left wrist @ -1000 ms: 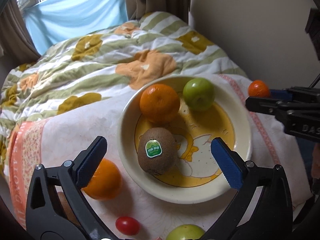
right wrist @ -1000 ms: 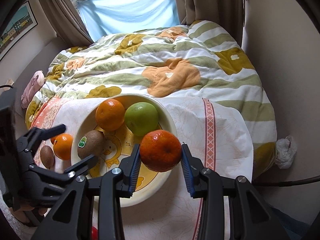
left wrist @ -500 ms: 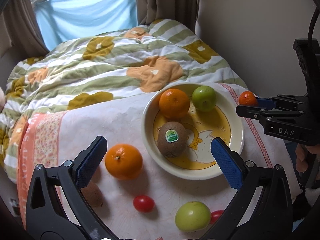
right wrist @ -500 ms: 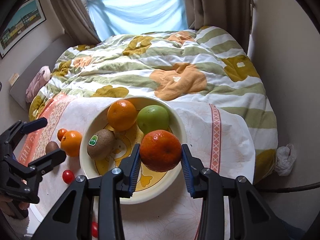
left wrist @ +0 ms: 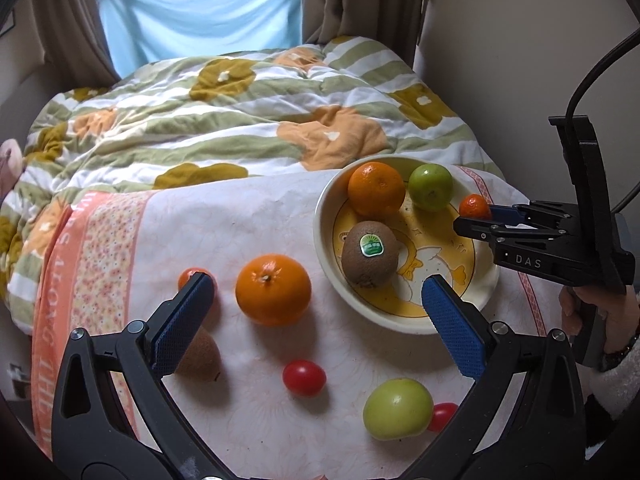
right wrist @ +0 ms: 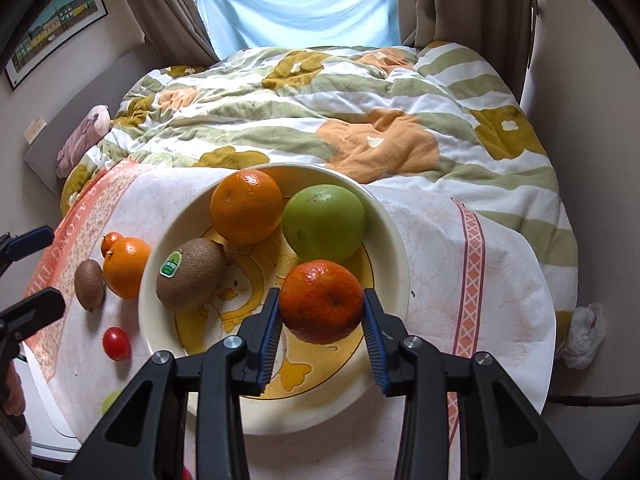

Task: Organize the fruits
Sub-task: 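Place the kiwi in the bowl with the left tool while the right tool places the tangerine, then withdraw both tools from the bowl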

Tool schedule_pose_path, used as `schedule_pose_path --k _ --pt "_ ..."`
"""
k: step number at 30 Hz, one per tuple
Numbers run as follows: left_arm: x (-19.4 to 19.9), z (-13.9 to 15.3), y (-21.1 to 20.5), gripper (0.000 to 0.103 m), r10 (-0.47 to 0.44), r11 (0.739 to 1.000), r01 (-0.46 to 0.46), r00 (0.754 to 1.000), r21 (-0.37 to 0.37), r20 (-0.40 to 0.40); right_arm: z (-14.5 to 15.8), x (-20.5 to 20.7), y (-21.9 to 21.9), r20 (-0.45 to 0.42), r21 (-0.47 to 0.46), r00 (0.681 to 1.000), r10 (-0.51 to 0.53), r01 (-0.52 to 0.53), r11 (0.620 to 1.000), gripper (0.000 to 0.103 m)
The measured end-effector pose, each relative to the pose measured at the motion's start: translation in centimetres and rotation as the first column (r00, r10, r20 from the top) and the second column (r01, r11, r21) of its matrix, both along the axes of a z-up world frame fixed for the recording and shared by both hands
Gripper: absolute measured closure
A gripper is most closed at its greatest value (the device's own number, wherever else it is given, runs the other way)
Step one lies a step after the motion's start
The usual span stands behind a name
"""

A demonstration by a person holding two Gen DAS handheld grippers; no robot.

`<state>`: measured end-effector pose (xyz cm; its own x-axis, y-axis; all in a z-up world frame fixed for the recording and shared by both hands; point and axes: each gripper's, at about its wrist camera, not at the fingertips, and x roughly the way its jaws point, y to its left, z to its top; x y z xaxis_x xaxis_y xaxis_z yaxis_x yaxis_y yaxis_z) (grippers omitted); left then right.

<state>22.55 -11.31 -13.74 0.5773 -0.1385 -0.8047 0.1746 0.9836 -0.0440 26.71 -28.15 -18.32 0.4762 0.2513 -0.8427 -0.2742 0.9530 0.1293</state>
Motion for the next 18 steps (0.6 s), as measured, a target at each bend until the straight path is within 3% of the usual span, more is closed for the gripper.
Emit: schedule_pose_path --k 7,9,11,12,18 --pt "-0.5 -0.9 0.3 0.0 0.019 1.0 -0.019 1.0 0.005 -0.025 -0.4 0.0 0.5 0.024 -0.044 0.999 0.026 -0.025 0.999 0.067" --pt "-0.7 -0.9 0.3 0.0 0.026 1.0 -0.026 0.999 0.005 -0.028 -0.3 -0.1 0.5 0.049 -0.049 0.999 0.022 -0.02 0.999 0.055" --pt "-0.9 -0.8 0.4 0.0 0.032 0.999 -0.032 0.999 0.009 -0.029 -0.1 -0.3 0.4 0.065 -0.036 0.998 0.022 -0.019 0.999 0.019" --pt "-1.0 -0.7 0.5 0.0 0.035 0.999 -0.034 0.999 0.012 -0.028 0.1 -0.4 0.3 0.078 -0.027 0.997 0.02 -0.018 0.999 0.009" --pt "-1.2 -0.1 0.9 0.0 0.045 0.999 -0.044 0.999 0.012 -0.023 0.7 -0.7 -0.4 0.101 -0.004 0.995 0.01 -0.01 1.0 0.007"
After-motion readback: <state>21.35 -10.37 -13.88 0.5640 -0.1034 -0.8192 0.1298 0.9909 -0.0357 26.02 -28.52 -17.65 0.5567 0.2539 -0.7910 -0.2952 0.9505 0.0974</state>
